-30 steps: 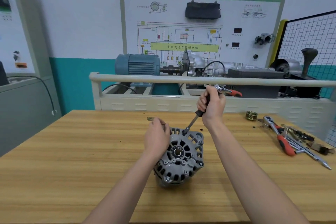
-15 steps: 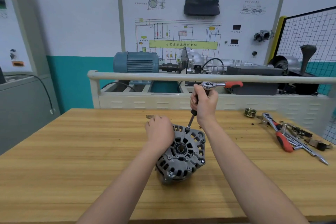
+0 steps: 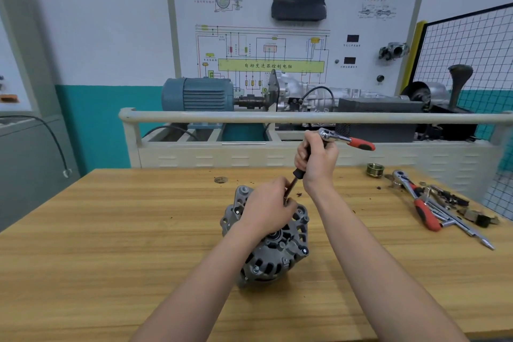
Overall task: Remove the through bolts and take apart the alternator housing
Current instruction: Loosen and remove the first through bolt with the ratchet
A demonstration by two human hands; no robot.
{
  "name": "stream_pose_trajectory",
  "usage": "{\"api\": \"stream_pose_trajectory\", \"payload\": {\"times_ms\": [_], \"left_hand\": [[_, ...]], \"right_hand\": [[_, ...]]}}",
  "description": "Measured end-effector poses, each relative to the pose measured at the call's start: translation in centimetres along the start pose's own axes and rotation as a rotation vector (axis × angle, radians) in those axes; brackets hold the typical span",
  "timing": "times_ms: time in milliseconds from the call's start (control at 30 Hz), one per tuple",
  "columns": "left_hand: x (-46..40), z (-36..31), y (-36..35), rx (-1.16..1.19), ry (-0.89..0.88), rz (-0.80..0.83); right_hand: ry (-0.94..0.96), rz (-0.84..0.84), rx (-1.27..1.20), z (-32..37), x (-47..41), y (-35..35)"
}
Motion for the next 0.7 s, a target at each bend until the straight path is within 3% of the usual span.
{"api": "stream_pose_trajectory", "payload": {"times_ms": [133,333,533,700], "left_hand": [[1.3,0.2,1.1,-0.288,0.086,-0.238],[0.7,0.7,-0.6,-0.312,0.052,0.001],[1.0,0.5,-1.0,-0.361,-0.095,0.118],[0.1,0.1,-0.8,-0.169,-0.247,0.317]], "right_hand": [[0.026,-0.001,0.01,0.3,0.5,-0.1],[0.065,-0.017,0.065,0.3,0.7,-0.3],[0.059,-0.042,0.043,0.7,1.0,0.2],[0.066,-0.089,0.083,1.3,1.3,1.3]]}}
Point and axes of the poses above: each hand's wrist, its own x-axis away from the middle knuckle, its own y-axis out of the back of the hand, z = x × y, the point moved 7 cm from there along -x, towards the middle knuckle, and after that the axes turned 5 degrees about -x, right-handed, at the moved point
